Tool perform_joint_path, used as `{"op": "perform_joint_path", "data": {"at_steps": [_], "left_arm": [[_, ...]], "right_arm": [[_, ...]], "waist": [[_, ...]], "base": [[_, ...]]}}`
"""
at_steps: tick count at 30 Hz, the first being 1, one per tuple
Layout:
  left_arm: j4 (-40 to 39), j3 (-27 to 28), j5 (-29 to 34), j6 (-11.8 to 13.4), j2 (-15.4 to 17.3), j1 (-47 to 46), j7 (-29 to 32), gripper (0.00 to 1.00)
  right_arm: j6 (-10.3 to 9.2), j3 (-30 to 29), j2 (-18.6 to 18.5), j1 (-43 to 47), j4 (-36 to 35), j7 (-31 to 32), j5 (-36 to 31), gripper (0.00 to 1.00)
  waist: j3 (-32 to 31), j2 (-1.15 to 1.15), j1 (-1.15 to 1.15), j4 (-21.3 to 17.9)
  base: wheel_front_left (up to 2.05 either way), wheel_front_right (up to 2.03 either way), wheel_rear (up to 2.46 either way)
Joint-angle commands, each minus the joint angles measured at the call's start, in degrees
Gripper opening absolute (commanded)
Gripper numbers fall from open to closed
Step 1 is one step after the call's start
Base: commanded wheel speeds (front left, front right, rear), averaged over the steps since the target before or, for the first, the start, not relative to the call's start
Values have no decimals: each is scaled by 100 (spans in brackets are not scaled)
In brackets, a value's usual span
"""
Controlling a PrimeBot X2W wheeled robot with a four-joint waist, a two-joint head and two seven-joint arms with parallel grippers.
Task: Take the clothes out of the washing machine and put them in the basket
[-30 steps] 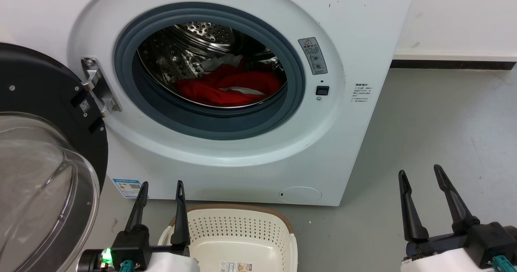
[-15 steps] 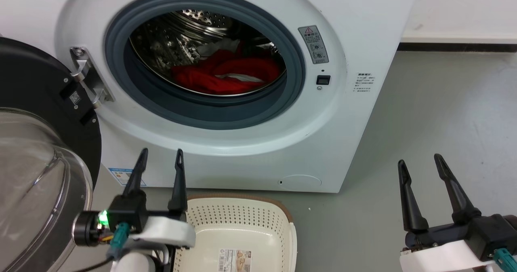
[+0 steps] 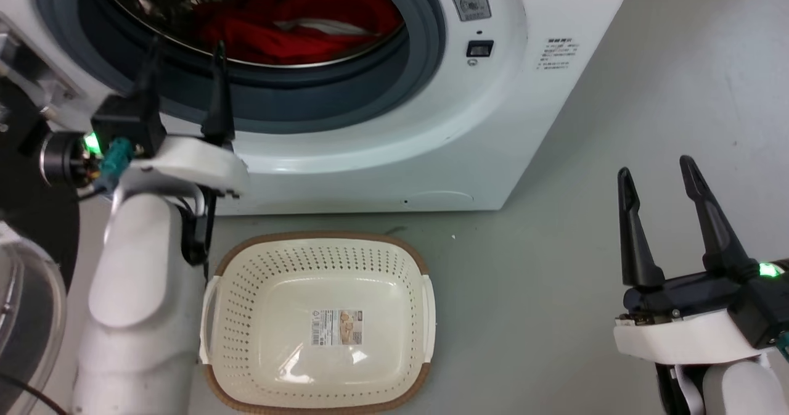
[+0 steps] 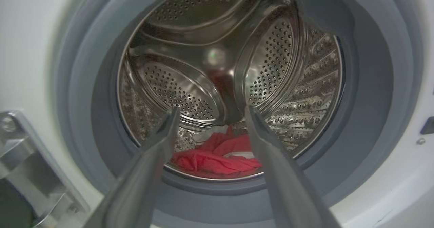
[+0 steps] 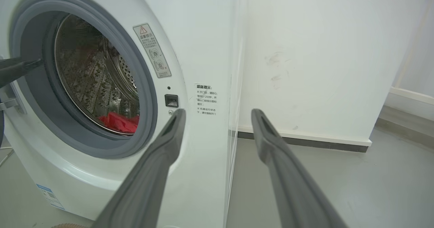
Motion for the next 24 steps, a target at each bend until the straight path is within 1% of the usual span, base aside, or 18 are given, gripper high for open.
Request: {"op": "perform_joint_path", "data": {"at_steps": [1, 7, 11, 16, 20, 24], "left_arm": [[124, 1, 25, -31, 46, -245, -14, 100], [1266, -115, 103, -128, 318, -1642, 20, 100], [1990, -164, 125, -170, 483, -2455, 198, 100], [2700, -255, 130, -224, 669, -3433, 621, 100], [3203, -460, 247, -282, 819, -4116, 1138, 100], [3631, -565, 224, -334, 923, -4704, 1670, 100]], "right_arm": [[-4, -9, 20, -134, -28, -12, 25, 100], [-4, -24, 20, -497, -157, -12, 136, 100], [-4, -10, 21, -745, -229, -12, 215, 100], [-4, 13, 21, -986, -364, -12, 308, 100], [-4, 21, 20, -1116, -460, -12, 349, 100], [-4, 27, 20, -1209, -540, -12, 399, 100]], "waist": [[426, 0, -1, -236], [1071, 0, -1, -442], [1459, 0, -1, -580], [1941, 0, -1, -710], [2285, 0, -1, -774], [2568, 0, -1, -826]], "base": [[0, 0, 0], [0, 0, 0], [0, 0, 0], [0, 0, 0], [0, 0, 0], [0, 0, 0]]}}
